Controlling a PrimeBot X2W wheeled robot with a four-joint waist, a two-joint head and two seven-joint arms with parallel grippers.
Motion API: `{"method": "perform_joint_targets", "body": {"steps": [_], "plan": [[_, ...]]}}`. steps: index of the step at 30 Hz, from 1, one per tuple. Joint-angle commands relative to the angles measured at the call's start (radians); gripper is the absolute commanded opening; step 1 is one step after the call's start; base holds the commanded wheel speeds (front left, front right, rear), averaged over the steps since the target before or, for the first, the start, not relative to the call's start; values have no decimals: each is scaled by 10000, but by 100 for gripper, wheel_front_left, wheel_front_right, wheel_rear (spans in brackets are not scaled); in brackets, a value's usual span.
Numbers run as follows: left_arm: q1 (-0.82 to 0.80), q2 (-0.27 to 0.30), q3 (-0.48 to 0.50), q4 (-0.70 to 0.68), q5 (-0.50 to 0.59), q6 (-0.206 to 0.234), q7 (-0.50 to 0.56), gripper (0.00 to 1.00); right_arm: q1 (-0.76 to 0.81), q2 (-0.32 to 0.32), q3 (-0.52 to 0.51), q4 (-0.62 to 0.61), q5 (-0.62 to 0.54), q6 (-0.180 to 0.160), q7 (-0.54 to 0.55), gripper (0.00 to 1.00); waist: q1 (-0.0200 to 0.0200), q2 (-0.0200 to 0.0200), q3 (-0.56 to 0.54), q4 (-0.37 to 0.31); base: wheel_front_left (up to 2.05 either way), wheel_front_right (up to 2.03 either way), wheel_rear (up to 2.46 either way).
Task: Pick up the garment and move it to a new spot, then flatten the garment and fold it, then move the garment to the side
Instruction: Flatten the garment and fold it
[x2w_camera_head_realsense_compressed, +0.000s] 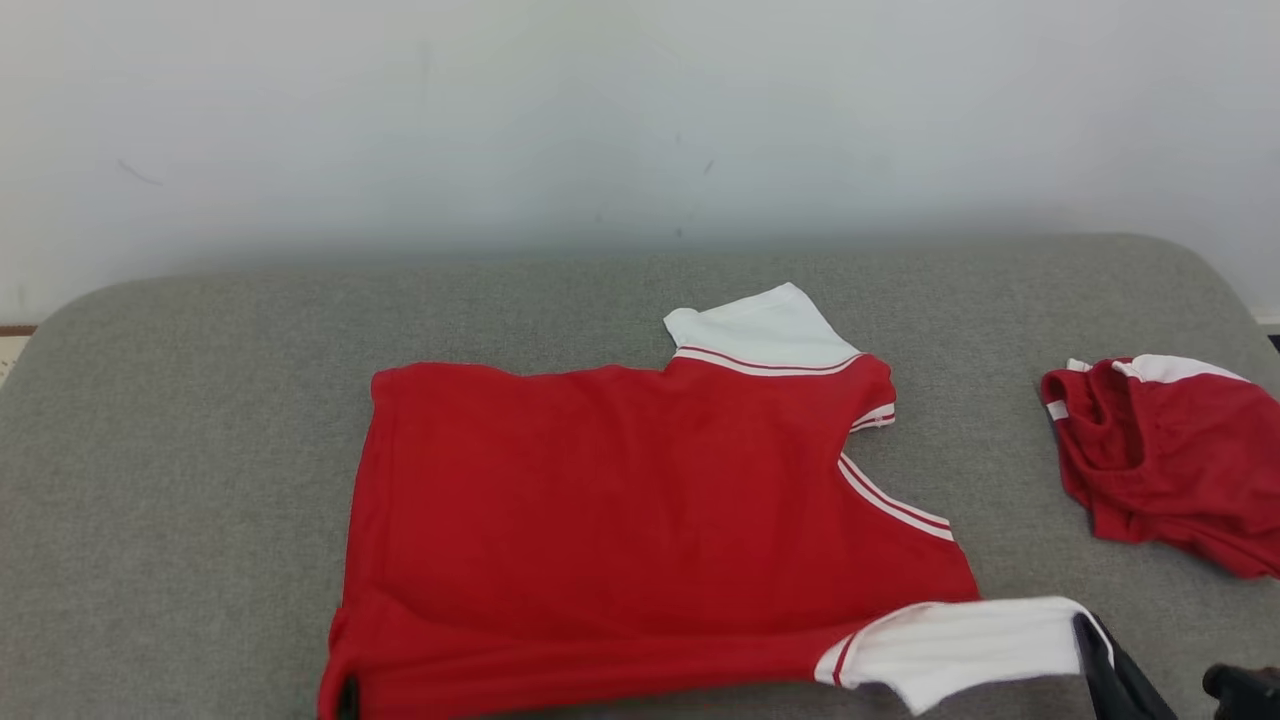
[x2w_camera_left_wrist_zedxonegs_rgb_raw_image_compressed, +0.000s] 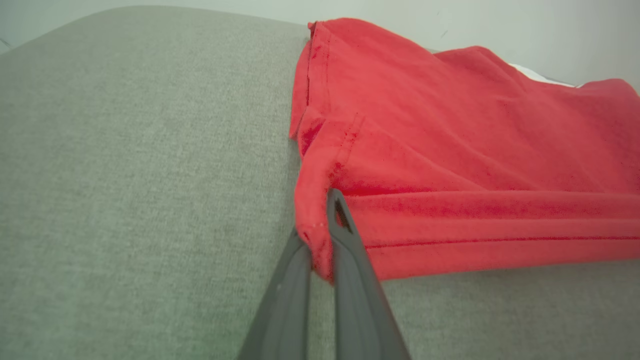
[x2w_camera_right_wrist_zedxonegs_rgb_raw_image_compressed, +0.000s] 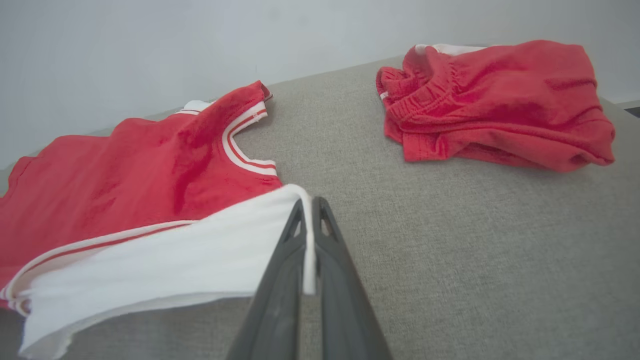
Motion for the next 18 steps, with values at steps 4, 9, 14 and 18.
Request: {"method": "perform_joint_targets", "body": {"steps": [4, 9, 14, 18], "plan": [[-508, 107, -129, -477, -99, -115, -9, 0, -752, 22, 18, 134, -185, -31, -14, 0, 0, 1, 262, 181, 0, 0, 0], [-1244, 94, -385, -312, 60, -131, -11, 0, -1899, 134, 357, 612, -386, -29, -14, 0, 0, 1, 711, 304, 0, 0, 0], [-1977, 83, -487, -128, 83, -80, -11, 0, -2893, 234, 508, 1069, -503, -29, -12, 0, 0, 1, 1214, 386, 0, 0, 0], [-2759, 78, -634, -5, 118, 3, -9, 0, -3896, 213, 632, 1505, -700, -29, -12, 0, 0, 1, 1808, 446, 0, 0, 0]]}}
